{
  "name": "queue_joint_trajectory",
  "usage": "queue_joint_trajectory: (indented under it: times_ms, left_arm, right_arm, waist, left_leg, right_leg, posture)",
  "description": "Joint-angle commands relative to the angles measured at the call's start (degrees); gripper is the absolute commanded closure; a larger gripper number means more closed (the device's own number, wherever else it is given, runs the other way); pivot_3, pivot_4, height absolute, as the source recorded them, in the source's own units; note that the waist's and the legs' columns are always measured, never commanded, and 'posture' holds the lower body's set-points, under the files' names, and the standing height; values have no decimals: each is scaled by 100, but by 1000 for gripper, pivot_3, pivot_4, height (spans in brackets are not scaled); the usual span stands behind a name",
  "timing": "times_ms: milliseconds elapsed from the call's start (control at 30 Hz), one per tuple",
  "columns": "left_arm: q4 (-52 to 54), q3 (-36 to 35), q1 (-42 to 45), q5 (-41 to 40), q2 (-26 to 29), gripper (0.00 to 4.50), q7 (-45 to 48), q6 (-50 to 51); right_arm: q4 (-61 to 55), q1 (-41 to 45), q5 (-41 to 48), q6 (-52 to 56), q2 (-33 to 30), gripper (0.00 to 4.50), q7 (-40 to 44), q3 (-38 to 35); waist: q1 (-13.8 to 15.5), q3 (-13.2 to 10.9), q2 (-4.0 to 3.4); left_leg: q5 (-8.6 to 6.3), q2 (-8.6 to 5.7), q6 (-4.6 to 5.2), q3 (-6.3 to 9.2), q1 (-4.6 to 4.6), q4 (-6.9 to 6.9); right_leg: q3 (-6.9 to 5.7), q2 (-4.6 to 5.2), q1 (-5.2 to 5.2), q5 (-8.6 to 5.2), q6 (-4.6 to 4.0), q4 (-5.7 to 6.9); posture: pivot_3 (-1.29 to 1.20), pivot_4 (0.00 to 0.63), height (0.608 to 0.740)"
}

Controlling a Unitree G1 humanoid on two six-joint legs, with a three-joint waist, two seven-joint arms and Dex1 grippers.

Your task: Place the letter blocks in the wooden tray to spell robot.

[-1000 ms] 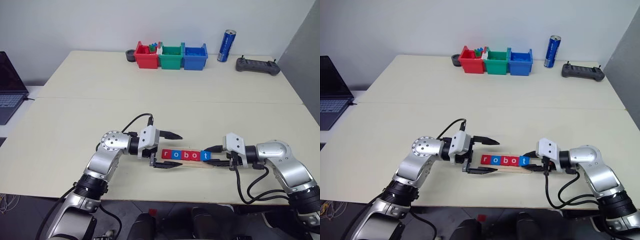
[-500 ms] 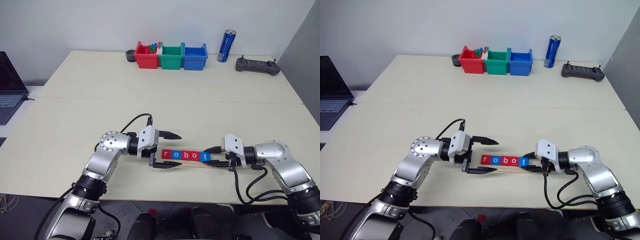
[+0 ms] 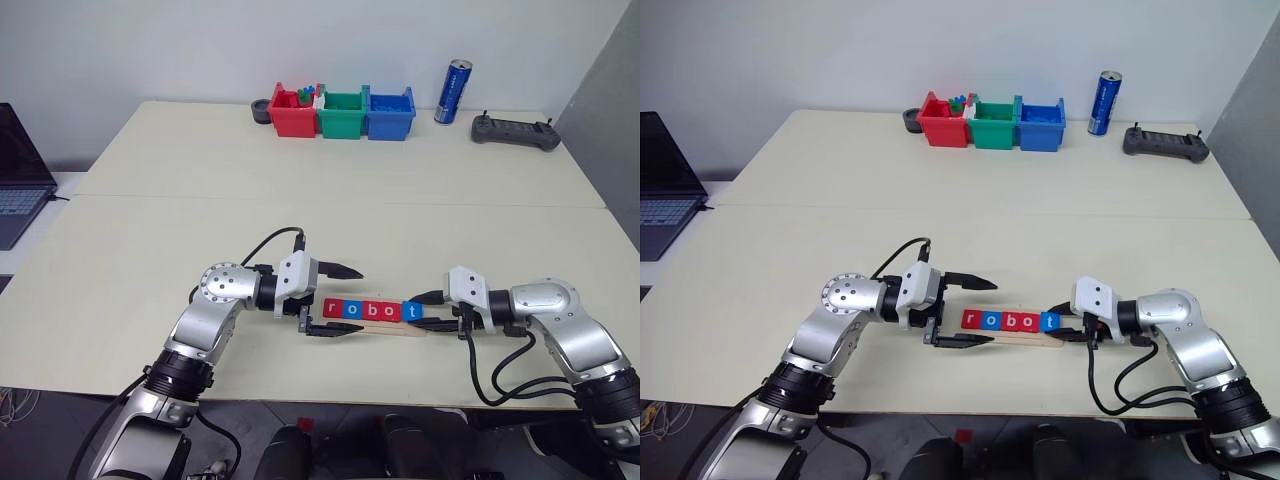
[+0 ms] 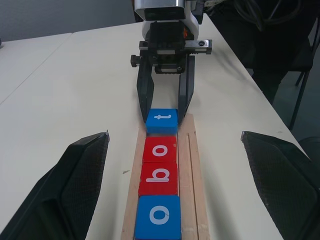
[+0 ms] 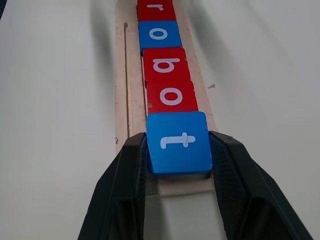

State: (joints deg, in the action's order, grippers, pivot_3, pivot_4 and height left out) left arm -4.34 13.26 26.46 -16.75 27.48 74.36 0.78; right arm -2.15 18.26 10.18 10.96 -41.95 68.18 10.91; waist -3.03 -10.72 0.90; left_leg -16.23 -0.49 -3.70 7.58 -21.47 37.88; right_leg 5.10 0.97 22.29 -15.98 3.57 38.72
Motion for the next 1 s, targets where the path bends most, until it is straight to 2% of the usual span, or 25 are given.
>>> queue_joint_trajectory:
  times_ms: [33, 167, 233, 600, 733, 1000]
  left_arm:
    - [235, -81, -11, -80, 19, 0, -33, -52]
    - [224, -77, -8, -73, 7, 0, -45, -64]
    - [216, -73, -7, -67, 2, 0, -50, -71]
    - [164, -65, 29, -65, -17, 0, -33, -88]
    - [117, -64, 61, -64, -24, 0, -8, -100]
    - [89, -47, 125, -65, -43, 0, 28, -86]
  right_arm:
    - [-149, 68, 61, -2, -42, 2004, 78, -23]
    - [-293, 40, 186, 179, -55, 550, 144, -70]
    - [-344, 52, 231, 269, -42, 21, 113, -117]
    - [-681, -78, 655, 673, -366, 21, 22, -714]
    - [-751, -316, 684, 627, -427, 958, -31, -850]
    - [-672, -572, 329, 295, -250, 3851, -309, -570]
  waist:
    - [0, 0, 0]
    - [0, 0, 0]
    - [0, 0, 0]
    - [15, 0, 0]
    - [14, 0, 0]
    - [13, 0, 0]
  left_leg:
    - [0, 0, 0, 0, 0, 0]
    - [0, 0, 0, 0, 0, 0]
    - [0, 0, 0, 1, 0, 0]
    - [0, -1, 0, 1, -2, 0]
    - [0, 0, 0, 1, -3, -1]
    - [0, 0, 0, 1, -2, -1]
  right_leg:
    - [0, 0, 0, 0, 0, 0]
    - [0, 0, 0, 0, 0, 0]
    - [0, 0, 0, 0, 0, 0]
    - [-1, 1, 0, 0, 0, -2]
    - [-2, 1, 0, 0, 0, -3]
    - [-2, 0, 0, 0, 0, -2]
  posture:
    - [0, 150, 740]
    - [0, 150, 740]
    - [0, 150, 740]
    - [0, 150, 740]
    - [0, 150, 740]
    - [0, 150, 740]
